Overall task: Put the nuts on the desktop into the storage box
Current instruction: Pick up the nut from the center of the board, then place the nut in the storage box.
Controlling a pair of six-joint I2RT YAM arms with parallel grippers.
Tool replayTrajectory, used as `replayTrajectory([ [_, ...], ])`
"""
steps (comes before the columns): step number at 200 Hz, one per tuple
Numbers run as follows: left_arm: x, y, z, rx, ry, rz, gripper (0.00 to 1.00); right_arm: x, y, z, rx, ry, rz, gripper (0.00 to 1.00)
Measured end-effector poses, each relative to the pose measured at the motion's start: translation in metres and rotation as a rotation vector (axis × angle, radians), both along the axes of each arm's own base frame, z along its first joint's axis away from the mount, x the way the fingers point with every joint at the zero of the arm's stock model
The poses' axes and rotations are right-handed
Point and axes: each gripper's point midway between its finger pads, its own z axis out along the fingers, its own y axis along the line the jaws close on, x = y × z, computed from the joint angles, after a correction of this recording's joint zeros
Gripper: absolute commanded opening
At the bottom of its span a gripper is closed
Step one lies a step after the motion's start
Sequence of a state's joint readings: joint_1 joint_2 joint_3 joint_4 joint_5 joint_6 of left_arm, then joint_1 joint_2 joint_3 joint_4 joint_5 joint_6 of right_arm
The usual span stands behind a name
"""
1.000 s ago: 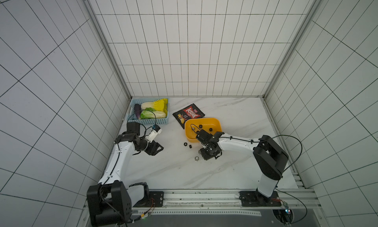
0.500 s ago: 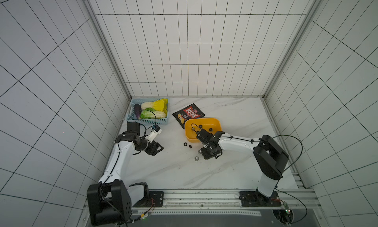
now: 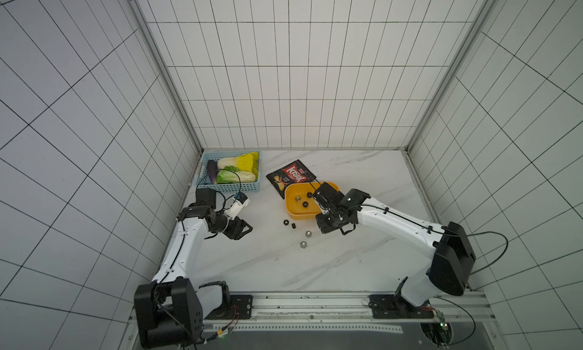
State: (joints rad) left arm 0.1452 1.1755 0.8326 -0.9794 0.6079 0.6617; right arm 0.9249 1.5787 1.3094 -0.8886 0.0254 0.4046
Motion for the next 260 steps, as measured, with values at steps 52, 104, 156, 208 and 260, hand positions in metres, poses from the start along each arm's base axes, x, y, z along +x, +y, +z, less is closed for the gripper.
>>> replayTrajectory([
  [52, 0.000, -0.001, 0.001, -0.008, -0.001, -0.003, 0.62, 0.055, -0.017, 0.040, 0.020, -0.075, -0.069, 0.20],
  [104, 0.000, -0.002, 0.001, -0.014, -0.001, -0.005, 0.62, 0.108, -0.017, 0.046, 0.013, -0.099, -0.105, 0.18],
  [156, 0.000, -0.003, 0.002, -0.017, -0.002, -0.006, 0.62, 0.146, -0.014, 0.013, -0.035, -0.061, -0.125, 0.16],
  [208, -0.001, -0.003, 0.002, -0.018, 0.001, -0.007, 0.62, 0.171, -0.017, -0.029, -0.081, -0.011, -0.153, 0.16],
  [260, -0.001, -0.003, 0.001, -0.020, 0.001, -0.008, 0.62, 0.187, -0.017, -0.069, -0.113, 0.025, -0.167, 0.17],
])
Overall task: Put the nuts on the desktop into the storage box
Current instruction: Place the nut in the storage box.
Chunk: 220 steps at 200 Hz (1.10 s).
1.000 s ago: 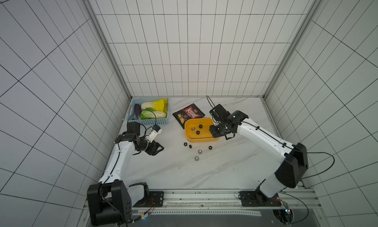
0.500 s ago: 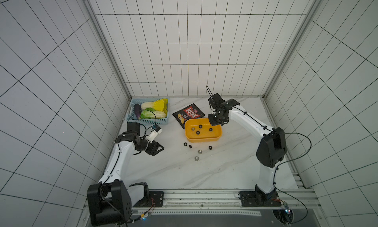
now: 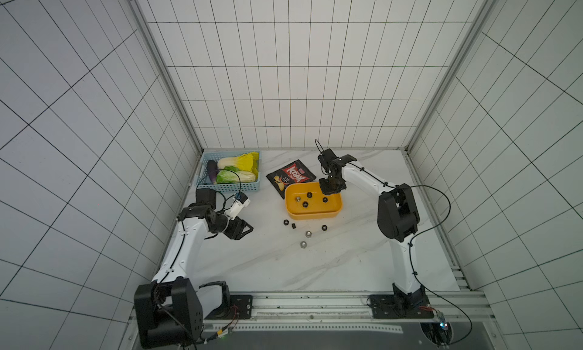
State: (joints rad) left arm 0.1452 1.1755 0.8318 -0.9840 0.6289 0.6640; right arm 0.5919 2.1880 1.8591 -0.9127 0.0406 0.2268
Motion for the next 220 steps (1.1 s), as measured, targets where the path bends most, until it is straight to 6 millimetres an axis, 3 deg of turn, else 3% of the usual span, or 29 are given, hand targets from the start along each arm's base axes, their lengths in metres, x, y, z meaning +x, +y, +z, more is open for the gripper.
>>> replayTrajectory([
  [36, 0.000, 0.000, 0.000, 0.000, 0.000, -0.002, 0.62, 0.006, 0.000, -0.020, -0.022, 0.017, 0.003, 0.19],
  [92, 0.000, 0.000, 0.000, 0.000, 0.000, -0.003, 0.62, 0.009, 0.000, -0.020, -0.028, 0.000, 0.003, 0.23],
  [142, -0.001, 0.000, 0.000, 0.000, 0.000, -0.006, 0.62, 0.010, -0.001, -0.020, -0.034, -0.005, 0.006, 0.42],
  [170, -0.001, 0.000, 0.000, 0.000, 0.000, -0.007, 0.62, 0.010, -0.001, -0.020, -0.034, -0.004, 0.007, 0.46],
  [199, -0.001, -0.001, 0.000, -0.003, -0.001, -0.009, 0.62, 0.011, -0.002, -0.011, -0.026, -0.016, 0.005, 0.48],
  [220, -0.002, -0.002, 0.001, -0.010, -0.003, -0.018, 0.62, 0.013, -0.003, 0.017, 0.004, -0.062, -0.001, 0.50],
])
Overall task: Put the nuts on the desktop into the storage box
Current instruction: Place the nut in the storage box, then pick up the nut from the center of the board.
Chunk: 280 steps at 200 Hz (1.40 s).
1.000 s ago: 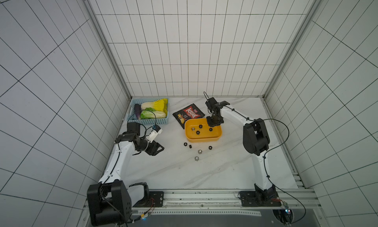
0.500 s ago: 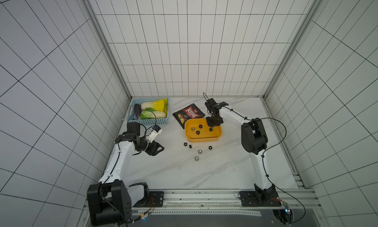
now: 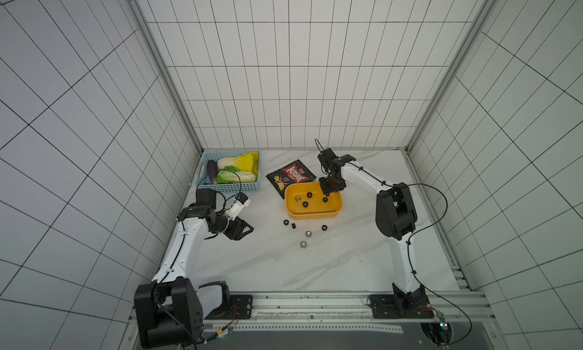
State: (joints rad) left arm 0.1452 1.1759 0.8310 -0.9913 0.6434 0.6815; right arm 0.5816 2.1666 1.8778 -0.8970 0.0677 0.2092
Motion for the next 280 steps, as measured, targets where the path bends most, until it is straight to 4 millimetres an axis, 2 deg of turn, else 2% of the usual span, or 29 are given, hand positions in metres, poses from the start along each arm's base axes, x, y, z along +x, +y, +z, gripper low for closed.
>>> replayTrajectory([
  [47, -0.004, -0.005, 0.002, -0.029, 0.011, -0.018, 0.63, -0.007, -0.005, 0.103, 0.125, -0.184, -0.009, 0.53],
  [61, -0.003, -0.007, 0.007, -0.041, 0.000, -0.025, 0.63, -0.018, -0.012, 0.125, 0.153, -0.219, -0.015, 0.54],
  [81, 0.001, -0.012, 0.016, -0.045, -0.026, -0.047, 0.63, -0.035, -0.022, 0.140, 0.178, -0.240, -0.026, 0.57],
  [133, -0.003, -0.052, 0.032, 0.002, -0.080, -0.223, 0.64, -0.080, -0.045, 0.140, 0.197, -0.224, -0.044, 0.62],
  [181, -0.002, -0.081, 0.032, 0.058, -0.080, -0.339, 0.64, -0.129, -0.068, 0.140, 0.237, -0.226, -0.057, 0.69],
  [238, 0.011, -0.107, 0.031, 0.104, -0.084, -0.418, 0.65, -0.183, -0.093, 0.116, 0.235, -0.173, -0.062, 0.78],
  [280, 0.032, -0.116, 0.030, 0.123, -0.088, -0.395, 0.66, -0.216, -0.107, 0.099, 0.243, -0.124, -0.068, 0.80],
])
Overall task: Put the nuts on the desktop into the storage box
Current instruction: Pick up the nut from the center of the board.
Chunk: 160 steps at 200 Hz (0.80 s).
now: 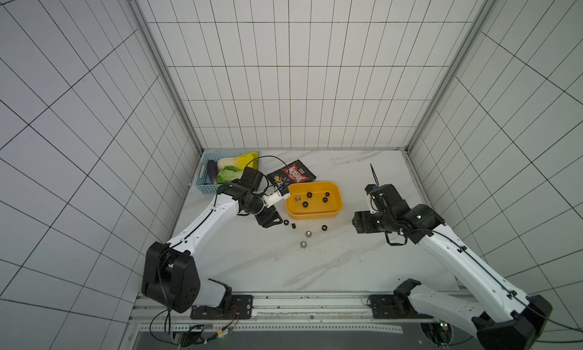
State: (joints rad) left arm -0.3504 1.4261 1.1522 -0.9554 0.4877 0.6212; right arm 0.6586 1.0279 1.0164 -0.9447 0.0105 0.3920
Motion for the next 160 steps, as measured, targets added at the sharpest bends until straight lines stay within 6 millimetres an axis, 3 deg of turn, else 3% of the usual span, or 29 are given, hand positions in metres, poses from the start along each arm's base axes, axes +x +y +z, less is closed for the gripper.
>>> replayTrajectory([
  [89, 0.032, -0.005, -0.010, 0.014, -0.075, 0.033, 0.66, -0.038, -0.001, -0.034, 0.043, 0.116, 0.011, 0.81],
  [160, 0.036, -0.004, -0.024, 0.009, -0.122, 0.005, 0.66, -0.057, 0.010, -0.044, 0.057, 0.170, 0.038, 0.86],
])
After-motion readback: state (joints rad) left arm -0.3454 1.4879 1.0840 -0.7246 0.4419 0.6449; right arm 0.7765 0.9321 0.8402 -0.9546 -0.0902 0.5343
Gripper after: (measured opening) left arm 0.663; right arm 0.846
